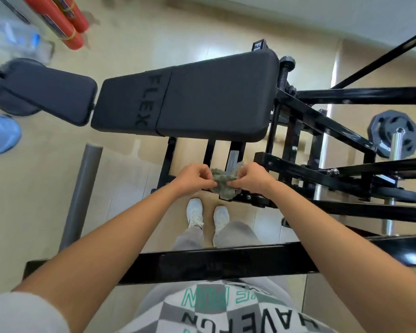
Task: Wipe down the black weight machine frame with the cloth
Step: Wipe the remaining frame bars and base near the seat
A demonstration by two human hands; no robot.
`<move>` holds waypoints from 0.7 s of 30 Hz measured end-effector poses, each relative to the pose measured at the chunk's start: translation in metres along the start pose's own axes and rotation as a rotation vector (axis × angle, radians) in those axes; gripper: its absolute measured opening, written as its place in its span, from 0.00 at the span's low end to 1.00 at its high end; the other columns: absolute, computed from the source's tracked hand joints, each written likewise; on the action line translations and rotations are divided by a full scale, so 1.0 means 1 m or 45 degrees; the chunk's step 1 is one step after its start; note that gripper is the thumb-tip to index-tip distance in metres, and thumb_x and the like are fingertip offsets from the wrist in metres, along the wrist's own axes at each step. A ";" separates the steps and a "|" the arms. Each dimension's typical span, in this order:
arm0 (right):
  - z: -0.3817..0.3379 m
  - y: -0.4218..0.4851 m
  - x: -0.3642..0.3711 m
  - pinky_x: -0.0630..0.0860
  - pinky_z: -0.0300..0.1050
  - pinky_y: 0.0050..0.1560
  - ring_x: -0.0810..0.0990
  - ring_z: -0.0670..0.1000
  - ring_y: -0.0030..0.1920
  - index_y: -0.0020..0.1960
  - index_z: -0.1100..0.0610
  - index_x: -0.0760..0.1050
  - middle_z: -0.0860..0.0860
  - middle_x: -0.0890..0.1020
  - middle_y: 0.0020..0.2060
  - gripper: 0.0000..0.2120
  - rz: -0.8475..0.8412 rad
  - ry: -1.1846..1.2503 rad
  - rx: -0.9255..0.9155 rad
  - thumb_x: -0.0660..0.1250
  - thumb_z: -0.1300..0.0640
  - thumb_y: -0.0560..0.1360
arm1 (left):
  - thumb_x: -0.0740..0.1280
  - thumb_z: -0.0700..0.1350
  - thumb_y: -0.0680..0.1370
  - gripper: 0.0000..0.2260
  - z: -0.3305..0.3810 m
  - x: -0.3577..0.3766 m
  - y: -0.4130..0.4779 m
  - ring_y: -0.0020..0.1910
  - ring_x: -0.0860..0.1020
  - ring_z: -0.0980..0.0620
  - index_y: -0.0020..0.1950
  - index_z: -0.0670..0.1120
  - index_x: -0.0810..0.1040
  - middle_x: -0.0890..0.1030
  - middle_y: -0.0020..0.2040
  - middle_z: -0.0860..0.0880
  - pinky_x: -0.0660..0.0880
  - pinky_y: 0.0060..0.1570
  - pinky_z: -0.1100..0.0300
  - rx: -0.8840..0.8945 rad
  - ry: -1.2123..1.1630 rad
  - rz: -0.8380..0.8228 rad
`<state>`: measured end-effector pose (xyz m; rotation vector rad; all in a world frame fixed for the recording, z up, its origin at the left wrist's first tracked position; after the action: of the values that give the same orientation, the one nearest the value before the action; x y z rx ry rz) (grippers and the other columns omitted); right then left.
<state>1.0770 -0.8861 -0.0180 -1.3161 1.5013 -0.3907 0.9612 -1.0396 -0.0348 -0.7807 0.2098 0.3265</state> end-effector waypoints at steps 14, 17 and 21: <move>-0.100 -0.140 0.011 0.78 0.42 0.57 0.74 0.42 0.62 0.73 0.41 0.67 0.39 0.72 0.67 0.31 -0.134 0.296 -0.840 0.75 0.52 0.74 | 0.71 0.44 0.80 0.03 0.063 -0.051 -0.191 0.46 0.83 0.51 0.50 0.47 0.77 0.82 0.43 0.53 0.83 0.44 0.51 0.334 -0.326 0.641; -0.123 -0.151 0.034 0.78 0.39 0.56 0.76 0.39 0.58 0.68 0.47 0.74 0.44 0.78 0.60 0.22 -0.182 0.254 -0.978 0.73 0.57 0.76 | 0.68 0.42 0.81 0.03 0.064 -0.061 -0.232 0.43 0.83 0.55 0.50 0.47 0.75 0.81 0.41 0.58 0.81 0.39 0.58 0.382 -0.389 0.807; -0.148 -0.163 0.055 0.79 0.47 0.48 0.81 0.47 0.44 0.49 0.55 0.79 0.52 0.84 0.42 0.02 -0.127 0.243 -1.035 0.71 0.60 0.77 | 0.70 0.41 0.80 0.04 0.040 -0.075 -0.281 0.40 0.80 0.58 0.51 0.46 0.75 0.80 0.41 0.53 0.78 0.42 0.63 0.307 -0.418 1.039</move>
<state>1.0462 -1.0442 0.1420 -2.0306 1.8471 0.0623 0.9963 -1.2134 0.1993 -0.3609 0.2451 1.1686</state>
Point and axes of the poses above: each hand's wrist, its own y-axis towards the middle knuckle, its own x-axis out of the palm, z = x × y, the point moved 5 cm from there along y, towards the middle knuckle
